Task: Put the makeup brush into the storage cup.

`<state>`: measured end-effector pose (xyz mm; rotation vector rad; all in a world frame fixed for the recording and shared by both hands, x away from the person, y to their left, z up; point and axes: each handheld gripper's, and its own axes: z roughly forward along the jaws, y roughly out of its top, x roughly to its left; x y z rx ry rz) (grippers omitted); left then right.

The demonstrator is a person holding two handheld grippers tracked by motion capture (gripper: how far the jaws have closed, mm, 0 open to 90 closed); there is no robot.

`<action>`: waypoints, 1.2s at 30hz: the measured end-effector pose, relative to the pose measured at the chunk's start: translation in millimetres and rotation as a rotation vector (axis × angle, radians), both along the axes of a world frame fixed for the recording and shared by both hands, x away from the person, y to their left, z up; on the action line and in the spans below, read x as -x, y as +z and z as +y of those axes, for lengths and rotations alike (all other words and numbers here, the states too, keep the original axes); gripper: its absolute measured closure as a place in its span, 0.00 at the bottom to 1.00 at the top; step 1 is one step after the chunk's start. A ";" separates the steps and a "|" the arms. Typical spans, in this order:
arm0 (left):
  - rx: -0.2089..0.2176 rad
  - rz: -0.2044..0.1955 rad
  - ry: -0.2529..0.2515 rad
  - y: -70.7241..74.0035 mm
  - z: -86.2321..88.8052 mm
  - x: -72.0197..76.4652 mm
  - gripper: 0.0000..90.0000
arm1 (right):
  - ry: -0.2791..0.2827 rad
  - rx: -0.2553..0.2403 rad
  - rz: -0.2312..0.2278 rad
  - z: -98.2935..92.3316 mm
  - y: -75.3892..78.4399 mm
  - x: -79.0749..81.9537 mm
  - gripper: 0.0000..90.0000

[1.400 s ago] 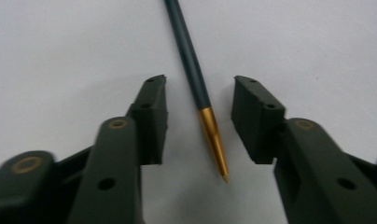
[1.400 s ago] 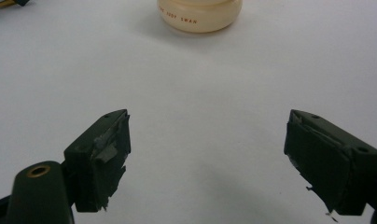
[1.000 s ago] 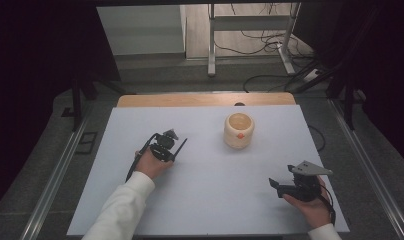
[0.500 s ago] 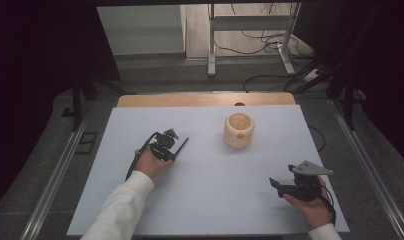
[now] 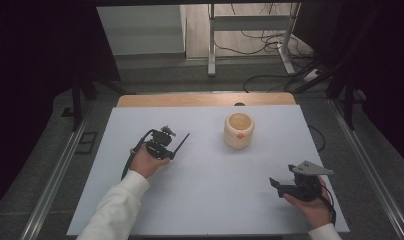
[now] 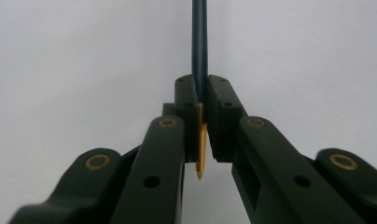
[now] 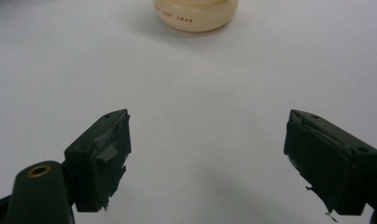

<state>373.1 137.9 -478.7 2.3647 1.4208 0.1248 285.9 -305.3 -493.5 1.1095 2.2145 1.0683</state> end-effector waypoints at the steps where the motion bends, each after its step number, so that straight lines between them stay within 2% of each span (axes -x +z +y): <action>1: 0.004 -0.004 -0.007 1.9 0.4 1.3 0.93 | 0.000 0.000 0.000 0.1 0.0 0.1 0.17; 17: 0.032 -0.058 -0.084 22.8 5.4 22.6 0.93 | -0.001 0.003 -0.001 0.8 -0.1 0.3 0.17; 28: 0.046 -0.069 -0.110 26.6 8.6 28.6 0.93 | -0.002 0.004 0.000 1.2 0.0 0.4 0.17; 36: 0.035 -0.079 -0.132 29.3 9.1 35.2 0.93 | -0.009 0.007 0.001 1.4 0.5 0.6 0.18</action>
